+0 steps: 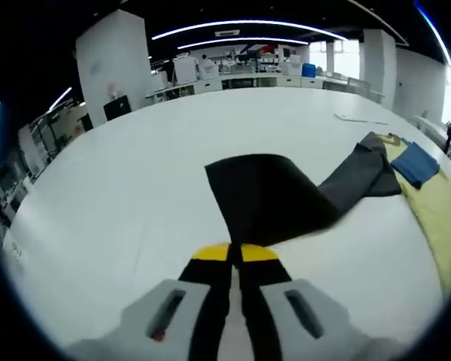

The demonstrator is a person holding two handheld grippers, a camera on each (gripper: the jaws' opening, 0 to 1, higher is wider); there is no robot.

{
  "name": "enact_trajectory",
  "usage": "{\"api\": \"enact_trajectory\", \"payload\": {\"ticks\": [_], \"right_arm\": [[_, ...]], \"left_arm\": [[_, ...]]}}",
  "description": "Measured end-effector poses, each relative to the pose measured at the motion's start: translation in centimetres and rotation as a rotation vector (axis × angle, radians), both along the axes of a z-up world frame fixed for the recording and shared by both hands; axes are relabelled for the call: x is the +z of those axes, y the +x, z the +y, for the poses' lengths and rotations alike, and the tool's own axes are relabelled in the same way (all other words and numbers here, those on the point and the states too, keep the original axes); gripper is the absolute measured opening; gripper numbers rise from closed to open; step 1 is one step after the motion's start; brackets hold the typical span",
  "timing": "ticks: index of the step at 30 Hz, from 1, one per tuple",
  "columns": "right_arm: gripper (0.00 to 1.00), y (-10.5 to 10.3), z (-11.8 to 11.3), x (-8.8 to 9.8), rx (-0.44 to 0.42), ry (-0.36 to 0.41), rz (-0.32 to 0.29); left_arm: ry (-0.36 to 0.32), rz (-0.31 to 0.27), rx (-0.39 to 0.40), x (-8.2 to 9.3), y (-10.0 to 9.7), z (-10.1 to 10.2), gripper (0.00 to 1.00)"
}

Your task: Fold the garment on the visible template until the final outline fits inside the template.

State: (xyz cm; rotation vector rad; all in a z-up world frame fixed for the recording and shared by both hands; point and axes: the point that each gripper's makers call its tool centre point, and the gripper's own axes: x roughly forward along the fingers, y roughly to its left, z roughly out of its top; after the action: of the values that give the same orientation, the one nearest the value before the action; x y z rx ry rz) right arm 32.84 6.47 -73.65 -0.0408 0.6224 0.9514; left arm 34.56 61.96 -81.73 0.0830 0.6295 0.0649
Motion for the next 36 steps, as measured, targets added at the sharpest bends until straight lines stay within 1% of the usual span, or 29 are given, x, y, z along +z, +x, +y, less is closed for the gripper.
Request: {"api": "enact_trajectory", "payload": {"ticks": [2, 6, 10, 11, 14, 16, 17, 19, 20, 21, 24, 28, 29, 30, 31, 32, 34, 36], "right_arm": [[0.99, -0.1, 0.0, 0.1, 0.000, 0.001, -0.001], [0.99, -0.5, 0.0, 0.2, 0.003, 0.000, -0.004], [0.99, -0.9, 0.0, 0.2, 0.008, -0.006, -0.007], [0.99, -1.0, 0.0, 0.2, 0.008, -0.007, -0.007], [0.99, -1.2, 0.0, 0.2, 0.013, -0.010, -0.009], [0.99, -1.3, -0.1, 0.1, 0.013, -0.014, -0.009], [0.99, -1.3, -0.2, 0.1, 0.012, -0.017, -0.010], [0.99, -1.4, -0.3, 0.0, 0.010, -0.019, -0.007], [0.99, -1.3, -0.4, 0.0, 0.006, -0.020, -0.004], [0.99, -1.3, -0.4, 0.0, 0.004, -0.020, -0.006], [0.99, -1.3, -0.6, 0.0, 0.001, -0.021, -0.005], [0.99, -1.3, -0.7, -0.1, 0.001, -0.025, -0.002], [0.99, -1.3, -0.8, -0.2, 0.000, -0.026, 0.002], [0.99, -1.4, -0.8, -0.2, -0.001, -0.028, 0.005], [0.99, -1.4, -0.9, -0.3, -0.002, -0.029, 0.006], [0.99, -1.4, -0.9, -0.4, -0.002, -0.032, 0.008], [0.99, -1.4, -0.9, -0.4, -0.002, -0.035, 0.009], [0.99, -1.5, -0.9, -0.5, 0.000, -0.039, 0.010]], "left_arm": [[-0.009, -0.007, 0.001, 0.4, -0.1, -0.1, 0.00], [0.023, -0.007, -0.026, 1.5, -0.7, -0.5, 0.00], [0.014, -0.022, -0.041, 2.8, -1.1, -1.5, 0.00], [0.009, -0.027, -0.036, 3.0, -1.2, -1.6, 0.00], [-0.041, -0.022, 0.000, 3.3, -1.4, -1.6, 0.00], [-0.052, -0.020, 0.012, 3.3, -1.6, -1.7, 0.00], [-0.059, -0.017, 0.019, 3.3, -1.7, -1.8, 0.00], [-0.099, -0.003, 0.059, 3.2, -2.2, -1.9, 0.00], [-0.128, 0.015, 0.088, 2.8, -2.5, -1.7, 0.00], [-0.140, 0.018, 0.095, 2.7, -2.6, -1.6, 0.00], [-0.151, 0.024, 0.110, 2.4, -2.9, -1.3, 0.00], [-0.184, 0.065, 0.160, 1.8, -3.5, -0.9, 0.00], [-0.202, 0.075, 0.175, 1.6, -3.6, -0.8, 0.00], [-0.244, 0.104, 0.209, 1.2, -4.1, -0.9, 0.00], [-0.285, 0.119, 0.237, 0.9, -4.4, -1.2, 0.00], [-0.304, 0.119, 0.246, 0.7, -4.5, -1.2, 0.00], [-0.328, 0.140, 0.267, 0.2, -5.0, -1.1, 0.00], [-0.336, 0.140, 0.273, 0.0, -5.2, -1.5, 0.00]]}}
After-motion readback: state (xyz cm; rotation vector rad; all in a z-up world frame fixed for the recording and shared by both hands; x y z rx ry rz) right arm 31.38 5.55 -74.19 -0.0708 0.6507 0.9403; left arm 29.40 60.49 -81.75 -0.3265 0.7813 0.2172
